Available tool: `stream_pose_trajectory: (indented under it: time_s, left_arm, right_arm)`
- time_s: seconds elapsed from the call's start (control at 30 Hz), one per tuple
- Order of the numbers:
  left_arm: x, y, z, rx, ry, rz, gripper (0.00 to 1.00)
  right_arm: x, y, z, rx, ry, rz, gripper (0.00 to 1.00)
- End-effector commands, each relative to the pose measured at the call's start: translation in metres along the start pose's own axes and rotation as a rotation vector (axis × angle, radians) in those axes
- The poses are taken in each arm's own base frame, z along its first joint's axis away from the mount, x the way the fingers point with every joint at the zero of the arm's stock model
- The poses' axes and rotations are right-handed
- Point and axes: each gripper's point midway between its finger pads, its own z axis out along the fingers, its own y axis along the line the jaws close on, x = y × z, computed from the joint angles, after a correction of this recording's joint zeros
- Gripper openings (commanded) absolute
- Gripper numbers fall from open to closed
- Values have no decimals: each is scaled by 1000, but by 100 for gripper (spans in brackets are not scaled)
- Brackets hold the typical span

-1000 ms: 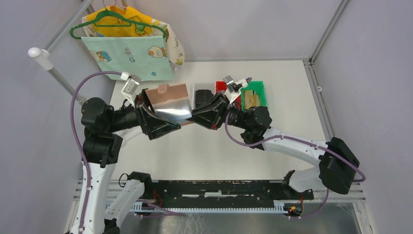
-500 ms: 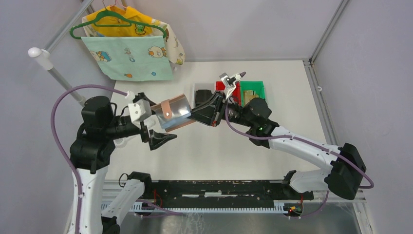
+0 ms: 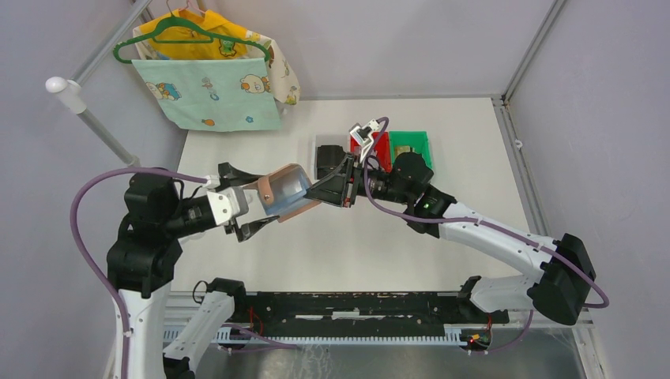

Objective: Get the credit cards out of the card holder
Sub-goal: Remove the credit card from the card holder.

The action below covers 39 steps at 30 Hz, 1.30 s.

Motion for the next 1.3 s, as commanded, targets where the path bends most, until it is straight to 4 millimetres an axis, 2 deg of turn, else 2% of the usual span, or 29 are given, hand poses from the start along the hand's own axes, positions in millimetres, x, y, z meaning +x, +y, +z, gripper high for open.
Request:
stream_pose_trajectory:
  time_s: [0.0, 0.23, 0.33, 0.57, 0.67, 0.83, 1.0, 1.17, 1.27]
  left_arm:
    - [-6, 8, 1, -13, -25, 99, 84]
    - [17, -8, 0, 8, 10, 140, 94]
    - [26, -6, 0, 1, 46, 146, 94]
    - [24, 9, 1, -40, 58, 171, 82]
    - [14, 19, 0, -103, 29, 158, 77]
    - [4, -2, 0, -9, -13, 102, 78]
    - [11, -15, 1, 79, 20, 12, 80]
    - [20, -14, 1, 92, 65, 10, 76]
    - [23, 1, 1, 11, 68, 80, 72]
  right_arm:
    - [-37, 44, -4, -99, -91, -61, 0]
    - [-38, 47, -3, -100, -85, -41, 0]
    - [-37, 51, 1, -105, -80, -62, 0]
    - [-31, 53, 7, -100, -56, -70, 0]
    - [-31, 54, 8, -101, -50, -81, 0]
    - [-27, 49, 9, -88, -36, -85, 0]
    - [-29, 51, 8, -88, -37, -99, 0]
    - [-29, 51, 8, -81, -32, -103, 0]
    - [-30, 52, 8, -85, -33, -99, 0]
